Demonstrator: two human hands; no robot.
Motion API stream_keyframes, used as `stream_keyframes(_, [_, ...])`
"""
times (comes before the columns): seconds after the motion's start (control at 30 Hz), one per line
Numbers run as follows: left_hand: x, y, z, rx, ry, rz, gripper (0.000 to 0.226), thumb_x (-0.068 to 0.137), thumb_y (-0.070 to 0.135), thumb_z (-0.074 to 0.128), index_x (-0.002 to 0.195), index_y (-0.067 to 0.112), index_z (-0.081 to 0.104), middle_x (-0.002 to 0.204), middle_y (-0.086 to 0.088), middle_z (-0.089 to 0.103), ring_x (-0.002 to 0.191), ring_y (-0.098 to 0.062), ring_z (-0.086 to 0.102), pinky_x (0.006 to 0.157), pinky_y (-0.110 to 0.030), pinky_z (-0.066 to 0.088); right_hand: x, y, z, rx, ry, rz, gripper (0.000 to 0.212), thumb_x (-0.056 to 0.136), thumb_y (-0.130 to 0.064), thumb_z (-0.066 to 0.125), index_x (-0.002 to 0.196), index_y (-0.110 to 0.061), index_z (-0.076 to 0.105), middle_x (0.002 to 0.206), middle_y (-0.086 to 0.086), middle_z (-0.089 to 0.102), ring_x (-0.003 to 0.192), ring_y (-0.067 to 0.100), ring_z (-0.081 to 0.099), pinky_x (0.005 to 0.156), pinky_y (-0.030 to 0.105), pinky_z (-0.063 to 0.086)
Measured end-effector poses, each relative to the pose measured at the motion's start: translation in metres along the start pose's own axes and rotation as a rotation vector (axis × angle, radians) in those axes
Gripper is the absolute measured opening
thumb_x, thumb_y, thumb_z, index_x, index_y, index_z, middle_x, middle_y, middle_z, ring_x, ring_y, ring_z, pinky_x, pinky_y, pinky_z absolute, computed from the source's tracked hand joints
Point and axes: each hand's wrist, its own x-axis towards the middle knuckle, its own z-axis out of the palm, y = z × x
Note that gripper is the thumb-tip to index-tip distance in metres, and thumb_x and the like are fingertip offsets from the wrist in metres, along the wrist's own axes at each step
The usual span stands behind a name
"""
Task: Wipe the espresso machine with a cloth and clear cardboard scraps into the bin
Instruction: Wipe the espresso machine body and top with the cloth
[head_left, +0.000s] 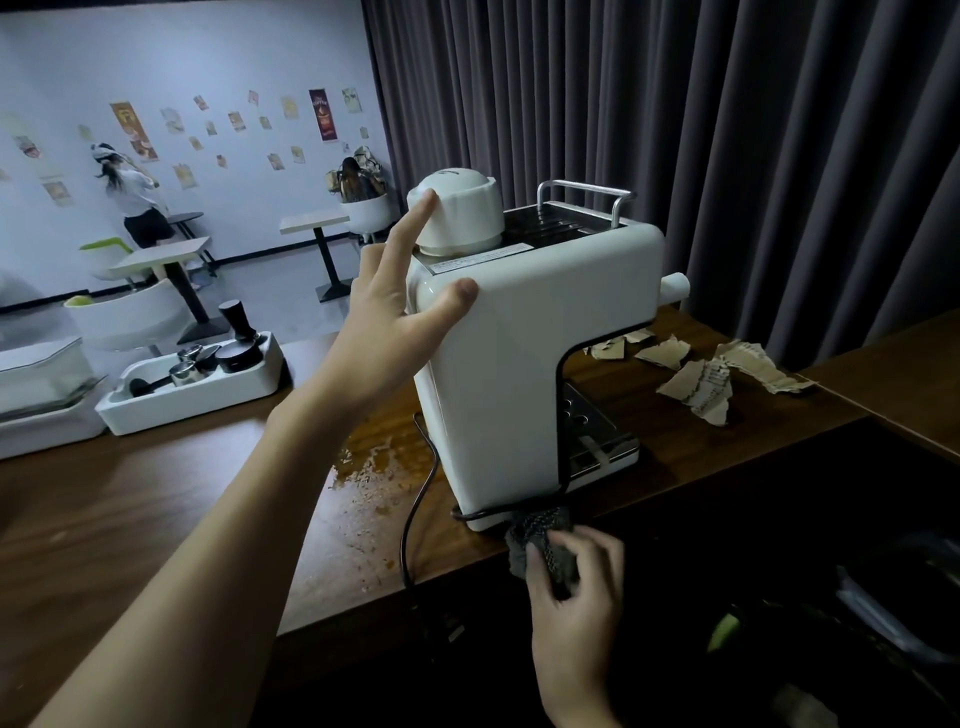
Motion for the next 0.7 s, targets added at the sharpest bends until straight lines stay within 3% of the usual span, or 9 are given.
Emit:
stream_keyframes(0.1, [-0.001,0.001,0.0,0.009,-0.009,0.001,0.076,0.085,0.056,0.054,0.151,0.052,0.017,0.143,0.018,0.023,0.145,-0.014,0.02,0.12,-0.053,0.021,0.005,-0.008,0.012,0.019,0.003,0.152,0.027,0.074,-0.004,0.081,0.095,-0.017,0.068,0.1,-0.003,0.055,0.095,0.013,0.06,0.077,0.04,0.057])
stream_keyframes(0.3, [0.0,0.002,0.0,0.024,-0.02,0.011,0.077,0.086,0.054,0.053,0.152,0.048,0.015,0.142,0.02,0.021,0.143,-0.011,0.019,0.12,-0.049,0.02,0.015,-0.03,0.031,0.01,0.095,0.232,0.022,0.077,-0.006,0.079,0.095,-0.009,0.067,0.099,0.003,0.06,0.094,0.017,0.061,0.076,0.037,0.058])
stream_keyframes(0.57, [0.0,-0.002,0.001,0.016,-0.006,0.03,0.075,0.089,0.053,0.052,0.153,0.047,0.015,0.141,0.017,0.024,0.138,-0.009,0.023,0.114,-0.037,0.022,0.009,-0.03,0.027,0.032,-0.068,0.148,0.02,0.076,-0.009,0.08,0.091,-0.015,0.067,0.095,-0.005,0.058,0.091,0.007,0.059,0.078,0.023,0.053])
stream_keyframes(0.7, [0.0,-0.002,-0.001,0.031,-0.008,0.022,0.076,0.087,0.056,0.053,0.152,0.05,0.015,0.141,0.02,0.024,0.138,-0.006,0.022,0.118,-0.047,0.022,0.042,-0.015,0.011,0.081,0.031,0.293,0.017,0.082,-0.009,0.075,0.093,-0.016,0.064,0.098,0.002,0.063,0.093,0.015,0.061,0.08,0.029,0.053])
